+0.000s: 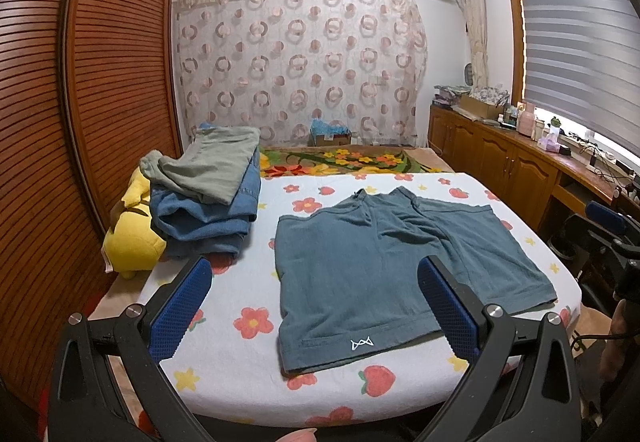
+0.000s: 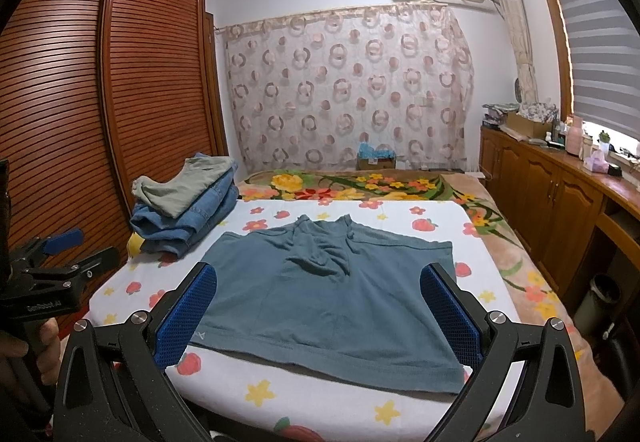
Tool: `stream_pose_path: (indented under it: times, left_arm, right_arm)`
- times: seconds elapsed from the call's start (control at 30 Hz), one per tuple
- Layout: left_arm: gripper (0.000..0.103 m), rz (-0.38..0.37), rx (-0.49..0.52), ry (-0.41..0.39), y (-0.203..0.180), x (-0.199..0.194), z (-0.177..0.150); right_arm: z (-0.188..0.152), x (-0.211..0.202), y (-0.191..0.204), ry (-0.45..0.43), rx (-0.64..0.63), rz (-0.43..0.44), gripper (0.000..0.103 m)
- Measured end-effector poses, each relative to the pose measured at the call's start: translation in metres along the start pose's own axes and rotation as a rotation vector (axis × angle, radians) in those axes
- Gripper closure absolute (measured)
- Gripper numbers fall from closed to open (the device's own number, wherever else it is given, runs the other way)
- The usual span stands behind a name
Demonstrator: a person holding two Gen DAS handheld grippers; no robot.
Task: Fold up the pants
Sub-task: 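Move both grippers down toward the logo hem of the teal shorts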
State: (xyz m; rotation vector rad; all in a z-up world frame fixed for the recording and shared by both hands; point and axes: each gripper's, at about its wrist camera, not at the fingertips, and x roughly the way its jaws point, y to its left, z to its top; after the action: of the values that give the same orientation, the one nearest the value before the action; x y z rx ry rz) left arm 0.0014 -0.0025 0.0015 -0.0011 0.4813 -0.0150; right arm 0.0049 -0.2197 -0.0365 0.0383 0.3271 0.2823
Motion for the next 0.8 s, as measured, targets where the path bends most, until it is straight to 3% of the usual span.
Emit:
stream_pose_path:
  times: [0.8]
  left_arm:
    - [0.000,-0.004,-0.025,0.090,0.011,0.037,-0.023]
  right_arm:
    - [-0.007,0.014,-0.008,0.073,0.010,-0.013,0.001]
